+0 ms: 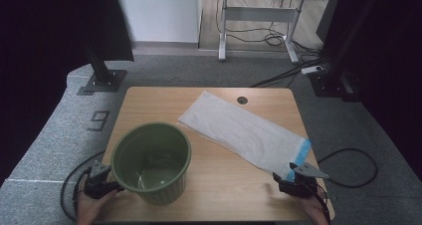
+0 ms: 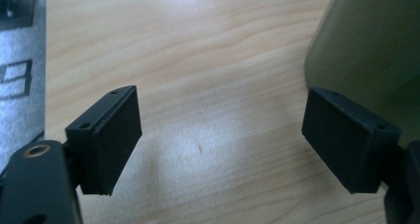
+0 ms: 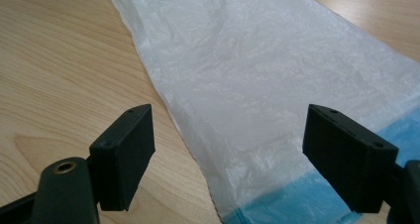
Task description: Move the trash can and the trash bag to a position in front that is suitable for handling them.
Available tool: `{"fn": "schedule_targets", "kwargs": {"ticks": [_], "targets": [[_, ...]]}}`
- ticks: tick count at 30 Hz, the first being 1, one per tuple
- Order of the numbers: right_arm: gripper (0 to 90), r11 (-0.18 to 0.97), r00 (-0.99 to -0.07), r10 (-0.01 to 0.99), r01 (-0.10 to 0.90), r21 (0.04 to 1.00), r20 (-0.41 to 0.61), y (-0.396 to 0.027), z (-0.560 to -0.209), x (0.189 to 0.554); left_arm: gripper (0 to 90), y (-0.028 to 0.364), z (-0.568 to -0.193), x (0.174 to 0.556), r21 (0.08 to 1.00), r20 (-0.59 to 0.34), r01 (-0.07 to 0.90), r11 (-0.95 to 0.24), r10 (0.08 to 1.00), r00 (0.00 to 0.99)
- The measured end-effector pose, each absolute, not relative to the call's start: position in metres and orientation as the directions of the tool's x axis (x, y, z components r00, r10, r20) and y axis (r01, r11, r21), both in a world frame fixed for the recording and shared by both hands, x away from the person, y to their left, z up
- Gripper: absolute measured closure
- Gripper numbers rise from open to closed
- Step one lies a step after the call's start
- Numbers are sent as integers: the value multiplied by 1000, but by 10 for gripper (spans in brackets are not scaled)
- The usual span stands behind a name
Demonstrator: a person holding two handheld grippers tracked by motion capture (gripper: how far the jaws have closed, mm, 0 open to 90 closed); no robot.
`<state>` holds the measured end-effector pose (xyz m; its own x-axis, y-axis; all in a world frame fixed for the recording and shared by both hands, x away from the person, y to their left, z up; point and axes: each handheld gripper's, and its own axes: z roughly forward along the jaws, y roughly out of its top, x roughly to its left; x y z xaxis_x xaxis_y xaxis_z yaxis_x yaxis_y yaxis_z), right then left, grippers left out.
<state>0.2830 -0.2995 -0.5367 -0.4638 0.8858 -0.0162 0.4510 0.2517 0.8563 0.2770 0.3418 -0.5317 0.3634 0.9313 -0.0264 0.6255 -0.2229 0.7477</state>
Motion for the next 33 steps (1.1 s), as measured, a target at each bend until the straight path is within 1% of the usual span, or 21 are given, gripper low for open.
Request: {"fn": "schedule_targets", "kwargs": {"ticks": [2,6,11,16,19,20,25,26,30,32,33], "targets": [[195,245,-460,888,459,854,-7,-301,-538,282,151,342,-529,276,759,-26,612,-220,930,366],[194,283,-499,866,453,846,-23,-300,-540,278,149,346,-524,270,768,-17,600,-225,929,370],[193,270,-503,864,455,849,-6,-301,-539,278,162,352,-515,246,791,-8,564,-235,919,395],[192,270,-514,858,443,855,-5,-304,-537,281,161,347,-514,218,785,9,542,-301,880,476],[192,273,-522,853,437,857,-5,-304,-537,282,162,336,-512,208,778,10,512,-364,822,570],[191,265,-536,844,432,862,9,-304,-537,283,172,330,-511,207,775,23,490,-399,793,609],[186,269,-567,823,417,868,18,-302,-536,284,162,301,-503,215,759,42,429,-490,695,718],[186,278,-574,819,415,866,13,-300,-536,285,130,292,-502,221,743,54,423,-519,676,734],[186,284,-587,809,417,864,17,-299,-536,285,145,285,-502,232,747,42,415,-519,661,750],[187,270,-625,779,407,872,50,-300,-534,283,144,278,-503,241,748,37,409,-523,648,761],[187,270,-625,779,407,872,50,-300,-534,283,144,274,-503,246,747,40,403,-529,640,767]]}}
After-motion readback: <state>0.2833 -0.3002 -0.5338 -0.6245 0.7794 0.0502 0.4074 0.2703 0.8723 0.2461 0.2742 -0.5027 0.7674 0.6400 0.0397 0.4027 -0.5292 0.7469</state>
